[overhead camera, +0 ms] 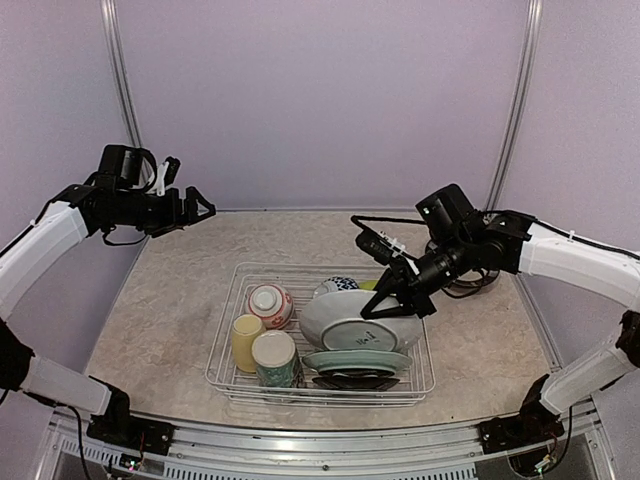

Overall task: Unload the mixed dishes from the dish rack
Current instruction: Grab the plate from the dish rack, then place the plate with another plate.

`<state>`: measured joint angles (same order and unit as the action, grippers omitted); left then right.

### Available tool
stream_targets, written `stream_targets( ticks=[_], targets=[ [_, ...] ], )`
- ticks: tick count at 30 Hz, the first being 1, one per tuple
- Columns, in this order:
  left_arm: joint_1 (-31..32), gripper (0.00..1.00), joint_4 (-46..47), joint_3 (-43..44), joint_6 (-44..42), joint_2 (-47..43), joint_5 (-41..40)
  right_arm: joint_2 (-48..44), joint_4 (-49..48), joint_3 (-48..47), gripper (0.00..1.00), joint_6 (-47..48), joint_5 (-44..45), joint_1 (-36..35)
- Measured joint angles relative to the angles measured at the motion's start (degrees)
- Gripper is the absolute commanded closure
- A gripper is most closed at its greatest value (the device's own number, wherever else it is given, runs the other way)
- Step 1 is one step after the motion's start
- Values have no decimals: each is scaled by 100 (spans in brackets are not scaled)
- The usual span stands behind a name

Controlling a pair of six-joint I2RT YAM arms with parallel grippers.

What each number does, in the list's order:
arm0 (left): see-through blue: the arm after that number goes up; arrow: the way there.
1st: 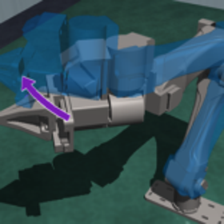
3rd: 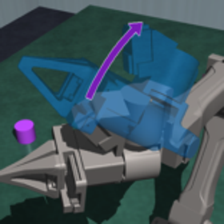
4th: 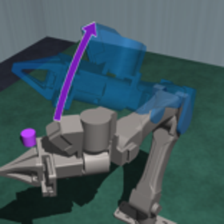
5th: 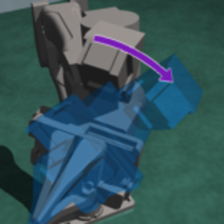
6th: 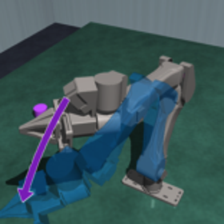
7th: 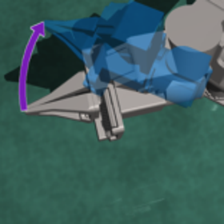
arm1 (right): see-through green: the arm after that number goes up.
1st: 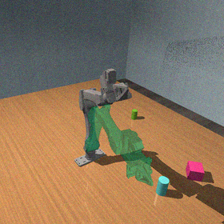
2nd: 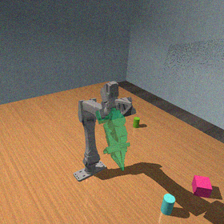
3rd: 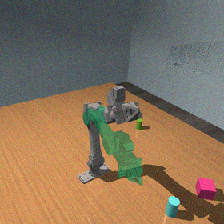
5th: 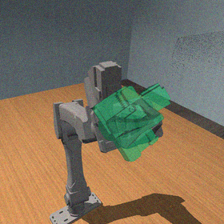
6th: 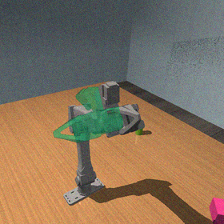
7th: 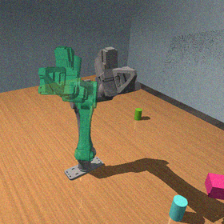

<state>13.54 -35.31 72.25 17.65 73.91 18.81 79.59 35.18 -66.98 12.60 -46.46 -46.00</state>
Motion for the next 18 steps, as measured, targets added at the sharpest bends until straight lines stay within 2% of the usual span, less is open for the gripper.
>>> stream_targets(
  ticks=[7, 18],
  targets=[
    [83, 1, -11, 0, -2, 0, -2, -444, -308, -26, 100, -573, -326, -15],
    [155, 1, -26, 0, -4, 0, -63, -527, -907, -81, 100, -1248, -446, -39]
  ],
)
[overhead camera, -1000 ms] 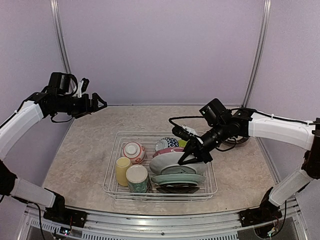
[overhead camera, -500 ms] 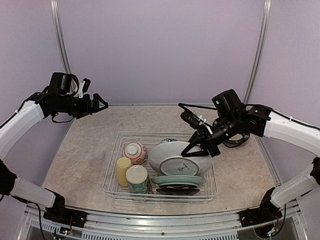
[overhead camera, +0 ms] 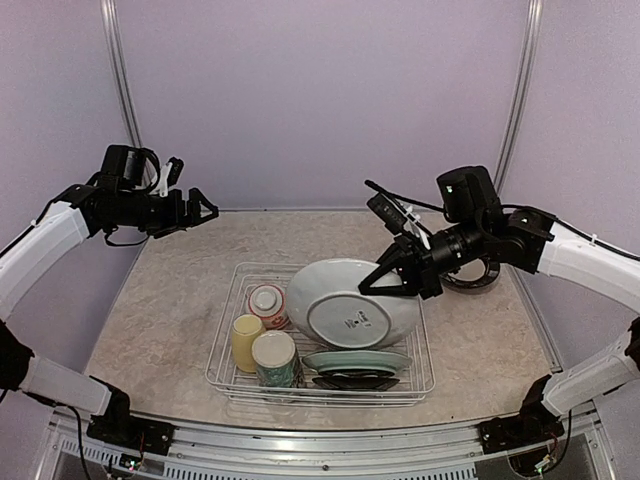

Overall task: Unload the mixed dishes from the dish rack
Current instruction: Place the plate with another plate.

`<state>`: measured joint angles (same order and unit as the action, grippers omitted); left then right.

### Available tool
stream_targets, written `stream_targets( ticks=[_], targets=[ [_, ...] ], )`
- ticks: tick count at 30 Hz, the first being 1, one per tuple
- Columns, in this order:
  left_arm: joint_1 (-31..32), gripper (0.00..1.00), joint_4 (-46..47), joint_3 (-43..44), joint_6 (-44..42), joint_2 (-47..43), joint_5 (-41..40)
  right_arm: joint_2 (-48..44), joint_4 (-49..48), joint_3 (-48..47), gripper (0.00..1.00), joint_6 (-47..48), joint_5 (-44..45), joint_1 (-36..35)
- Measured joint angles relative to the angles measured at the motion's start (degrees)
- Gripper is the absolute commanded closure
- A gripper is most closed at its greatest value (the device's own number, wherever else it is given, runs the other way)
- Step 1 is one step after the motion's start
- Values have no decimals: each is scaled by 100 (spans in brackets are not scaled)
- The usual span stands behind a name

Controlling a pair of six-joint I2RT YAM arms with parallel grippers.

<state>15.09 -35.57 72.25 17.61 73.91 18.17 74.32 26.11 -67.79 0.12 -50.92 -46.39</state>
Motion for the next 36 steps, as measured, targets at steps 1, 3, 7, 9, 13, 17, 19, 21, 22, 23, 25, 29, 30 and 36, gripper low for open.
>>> stream_targets(
  ticks=[1, 3, 7, 9, 13, 17, 19, 21, 22, 23, 25, 29, 30, 36],
  targets=[
    [0, 1, -2, 0, 0, 2, -2, -46, -127, 0, 100, -131, 0, 0],
    [2, 1, -2, 0, 0, 2, -11, -157, -428, 0, 100, -365, -4, 0],
    [7, 1, -4, 0, 0, 2, -20, -323, -935, -46, 100, -656, -2, 0],
    [11, 1, -4, 0, 0, 4, -20, -328, -1110, -107, 100, -763, -2, 0],
    [11, 1, -4, 0, 0, 17, -26, -330, -1513, -116, 100, -955, 9, 0],
    [13, 1, -4, 0, 0, 20, -42, -343, -1891, -118, 100, -1110, 96, 2],
    [13, 1, -4, 0, 0, 20, -42, -352, -2031, -140, 100, -1143, 146, 2],
    [13, 1, -7, 0, 0, 20, -42, -354, -2094, -219, 100, -1152, 223, 4],
    [13, 1, -4, 0, 0, 20, -44, -354, -2120, -275, 100, -1139, 289, 13],
    [13, 1, -7, 0, 0, 20, -44, -354, -2140, -337, 100, -1117, 389, 31],
    [13, 1, -4, 0, 0, 20, -44, -372, -2184, -431, 100, -1060, 621, 72],
    [13, 1, -7, 0, 0, 20, -42, -442, -2127, -518, 100, -918, 1392, 160],
    [13, 1, -7, 0, 0, 20, -42, -459, -2087, -527, 100, -870, 1635, 177],
    [11, 1, -7, 0, 0, 20, -35, -540, -1543, -546, 100, -422, 4232, 249]
  ],
)
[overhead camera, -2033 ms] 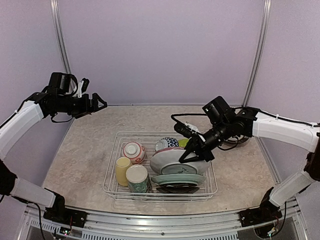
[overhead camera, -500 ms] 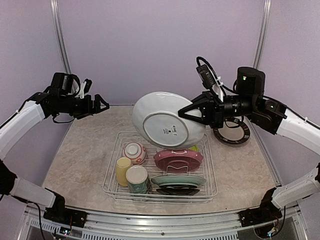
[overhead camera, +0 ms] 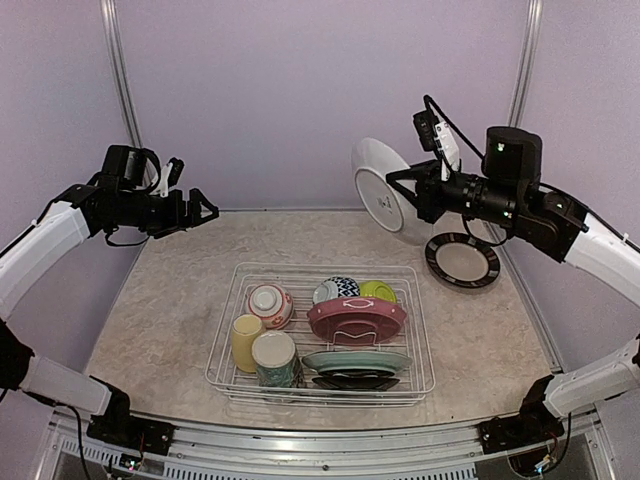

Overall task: Unload the mixed dishes from the dish rack
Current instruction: Place the plate with another plate.

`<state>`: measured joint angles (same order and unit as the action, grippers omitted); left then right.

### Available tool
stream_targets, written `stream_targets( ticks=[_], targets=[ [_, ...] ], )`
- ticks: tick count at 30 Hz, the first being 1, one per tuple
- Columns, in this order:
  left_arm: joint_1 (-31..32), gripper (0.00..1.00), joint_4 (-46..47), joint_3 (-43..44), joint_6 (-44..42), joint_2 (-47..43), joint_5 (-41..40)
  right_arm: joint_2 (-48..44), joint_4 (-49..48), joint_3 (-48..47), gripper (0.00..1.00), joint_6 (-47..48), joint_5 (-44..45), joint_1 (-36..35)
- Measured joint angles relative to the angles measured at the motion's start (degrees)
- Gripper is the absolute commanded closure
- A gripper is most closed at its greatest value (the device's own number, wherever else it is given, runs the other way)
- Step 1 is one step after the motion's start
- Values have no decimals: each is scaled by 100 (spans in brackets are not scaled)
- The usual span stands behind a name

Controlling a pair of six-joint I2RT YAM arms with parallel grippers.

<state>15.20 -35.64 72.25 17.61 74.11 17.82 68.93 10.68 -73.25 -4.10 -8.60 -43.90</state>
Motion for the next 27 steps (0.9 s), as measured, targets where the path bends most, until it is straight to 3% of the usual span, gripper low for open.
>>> stream_targets(
  ticks=[6, 11, 19, 27],
  targets=[
    [0, 1, 0, 0, 2, 0, 20, 245, 702, -140, 100, 466, 2273, 299],
    [0, 1, 2, 0, 4, 0, 74, 682, 807, -133, 100, 772, 3305, 828],
    [0, 1, 2, 0, 4, 0, 87, 1626, 798, 61, 100, 1047, 4144, 1692],
    [0, 1, 0, 0, 2, 0, 94, 2833, 758, 61, 100, 1134, 4094, 2046]
  ],
)
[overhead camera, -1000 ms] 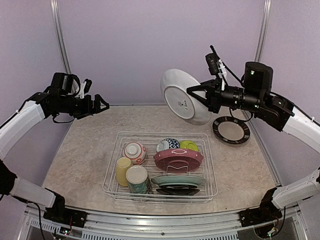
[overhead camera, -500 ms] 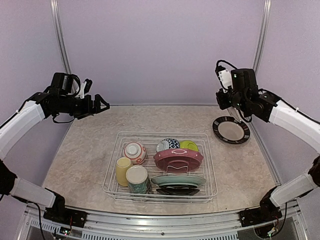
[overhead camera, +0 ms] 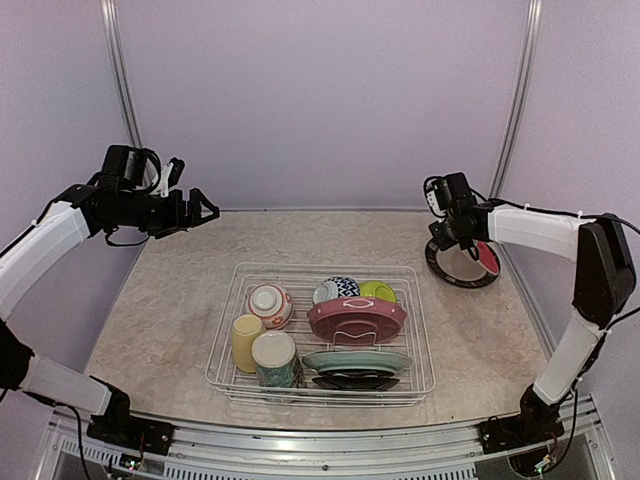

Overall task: Unload the mixed dishes from the dish rack
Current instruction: Place the plate with another plate.

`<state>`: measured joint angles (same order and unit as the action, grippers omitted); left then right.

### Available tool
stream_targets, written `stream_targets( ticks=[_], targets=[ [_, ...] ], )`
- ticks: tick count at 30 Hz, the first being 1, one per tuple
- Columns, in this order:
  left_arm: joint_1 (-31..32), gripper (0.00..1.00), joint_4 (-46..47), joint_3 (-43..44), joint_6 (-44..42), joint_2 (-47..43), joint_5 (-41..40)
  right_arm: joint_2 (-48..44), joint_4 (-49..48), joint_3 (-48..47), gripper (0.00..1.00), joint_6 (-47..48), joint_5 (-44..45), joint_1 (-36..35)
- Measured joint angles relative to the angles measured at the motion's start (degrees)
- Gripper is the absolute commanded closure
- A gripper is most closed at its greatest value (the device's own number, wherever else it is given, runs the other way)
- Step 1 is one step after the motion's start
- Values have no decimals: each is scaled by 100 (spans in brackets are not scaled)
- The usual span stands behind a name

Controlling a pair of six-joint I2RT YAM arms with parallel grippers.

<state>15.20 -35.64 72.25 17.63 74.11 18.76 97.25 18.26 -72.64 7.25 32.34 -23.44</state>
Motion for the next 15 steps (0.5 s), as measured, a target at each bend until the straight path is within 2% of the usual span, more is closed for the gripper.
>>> stream_targets(
  ticks=[6, 15],
  targets=[
    [0, 1, 0, 0, 0, 0, 2, 935, 20, -280, 100, 140, 120, 11],
    [0, 1, 0, 0, 2, 0, 4, 1353, -101, -450, 100, 407, 581, 11]
  ],
)
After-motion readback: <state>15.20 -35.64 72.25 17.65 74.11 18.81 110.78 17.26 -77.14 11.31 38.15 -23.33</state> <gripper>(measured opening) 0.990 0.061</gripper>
